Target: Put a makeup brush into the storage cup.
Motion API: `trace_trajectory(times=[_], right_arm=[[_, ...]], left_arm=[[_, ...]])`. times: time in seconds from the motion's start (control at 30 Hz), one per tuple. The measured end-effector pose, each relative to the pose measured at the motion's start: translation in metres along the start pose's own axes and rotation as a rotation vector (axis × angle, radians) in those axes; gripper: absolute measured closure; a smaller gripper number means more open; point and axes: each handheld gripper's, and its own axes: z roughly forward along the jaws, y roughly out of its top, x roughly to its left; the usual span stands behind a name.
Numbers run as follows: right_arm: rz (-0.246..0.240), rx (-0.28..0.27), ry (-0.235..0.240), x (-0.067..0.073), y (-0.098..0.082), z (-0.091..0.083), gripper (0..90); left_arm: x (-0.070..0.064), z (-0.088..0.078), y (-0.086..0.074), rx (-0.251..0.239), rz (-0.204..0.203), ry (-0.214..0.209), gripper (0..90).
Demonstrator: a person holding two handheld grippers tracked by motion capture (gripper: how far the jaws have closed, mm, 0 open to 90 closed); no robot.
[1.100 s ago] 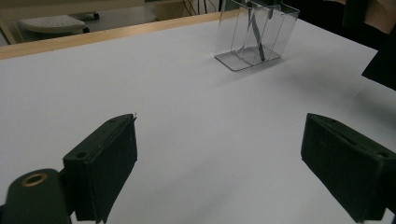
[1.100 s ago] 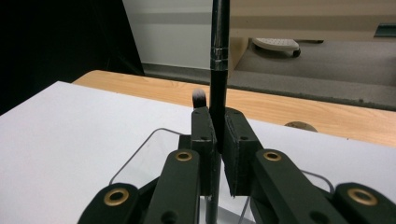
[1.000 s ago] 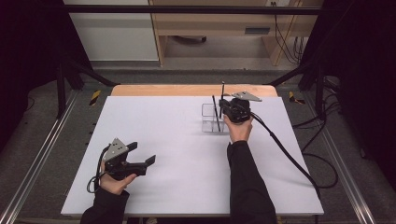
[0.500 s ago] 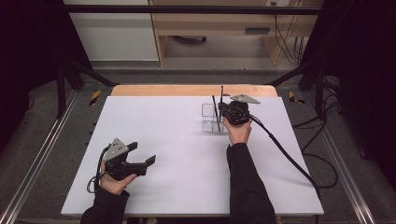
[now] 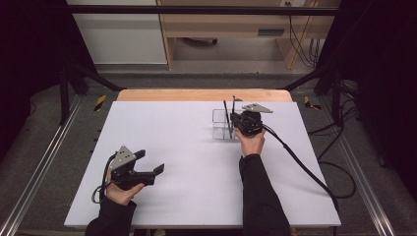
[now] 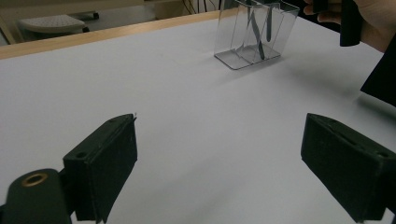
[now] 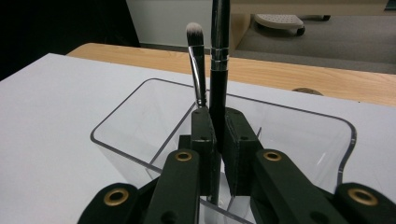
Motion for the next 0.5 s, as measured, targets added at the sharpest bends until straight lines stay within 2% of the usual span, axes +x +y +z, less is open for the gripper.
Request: trace_trajectory(times=[0.27,0.5], right_arm=[[-0.019,0.016,0.002,0.002,-0.001,-0.002,79.4],[-0.025,-0.018,0.008,0.002,0.002,-0.016,75.8]], left_arm=[[-0.001,0.001,0.000,0.001,0.001,-0.001,10.0],[-0.001,0.001,0.000,0.001,-0.001,0.001,10.0]])
